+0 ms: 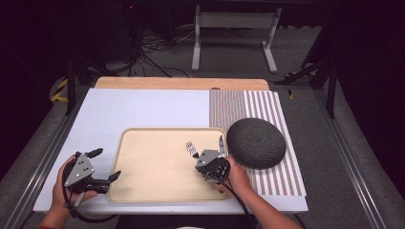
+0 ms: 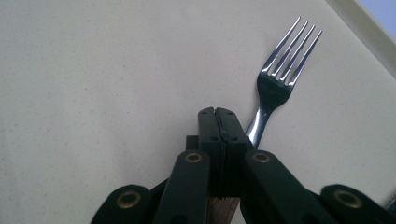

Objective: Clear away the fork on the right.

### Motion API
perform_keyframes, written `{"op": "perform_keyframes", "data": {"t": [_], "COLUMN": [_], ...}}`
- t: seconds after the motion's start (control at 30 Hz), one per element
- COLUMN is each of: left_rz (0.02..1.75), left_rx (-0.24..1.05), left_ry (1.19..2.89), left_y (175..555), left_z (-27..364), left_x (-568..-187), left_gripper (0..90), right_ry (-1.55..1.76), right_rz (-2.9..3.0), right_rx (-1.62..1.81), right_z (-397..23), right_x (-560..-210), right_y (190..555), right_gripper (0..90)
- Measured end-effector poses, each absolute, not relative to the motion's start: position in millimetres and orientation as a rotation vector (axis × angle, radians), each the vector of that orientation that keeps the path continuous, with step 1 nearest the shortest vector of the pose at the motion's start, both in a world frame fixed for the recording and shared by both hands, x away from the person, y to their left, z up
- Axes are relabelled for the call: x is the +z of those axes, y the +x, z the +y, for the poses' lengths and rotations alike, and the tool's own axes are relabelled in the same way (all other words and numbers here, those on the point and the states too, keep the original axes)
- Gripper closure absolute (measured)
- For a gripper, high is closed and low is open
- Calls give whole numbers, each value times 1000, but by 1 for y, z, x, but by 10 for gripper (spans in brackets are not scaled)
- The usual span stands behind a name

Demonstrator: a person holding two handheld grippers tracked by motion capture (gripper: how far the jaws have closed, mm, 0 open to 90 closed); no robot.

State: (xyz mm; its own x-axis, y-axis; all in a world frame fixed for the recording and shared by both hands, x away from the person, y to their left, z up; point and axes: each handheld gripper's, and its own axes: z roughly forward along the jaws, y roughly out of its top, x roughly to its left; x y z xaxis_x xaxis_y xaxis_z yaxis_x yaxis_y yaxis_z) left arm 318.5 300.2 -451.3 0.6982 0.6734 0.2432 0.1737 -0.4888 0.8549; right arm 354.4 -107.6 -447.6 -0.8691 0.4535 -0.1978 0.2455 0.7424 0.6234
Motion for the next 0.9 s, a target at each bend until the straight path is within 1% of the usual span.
{"op": "perform_keyframes", "data": {"t": [0.9], "left_rz": [642], "left_rx": [716], "left_ry": [2037], "left_y": [319], "left_z": [300], "left_x": [-452], "left_gripper": [54], "right_ry": [648], "right_rz": [2561], "right_rx": [844], "right_z": [-133], "right_x": [-447], "right_y": [359], "right_gripper": [900]}}
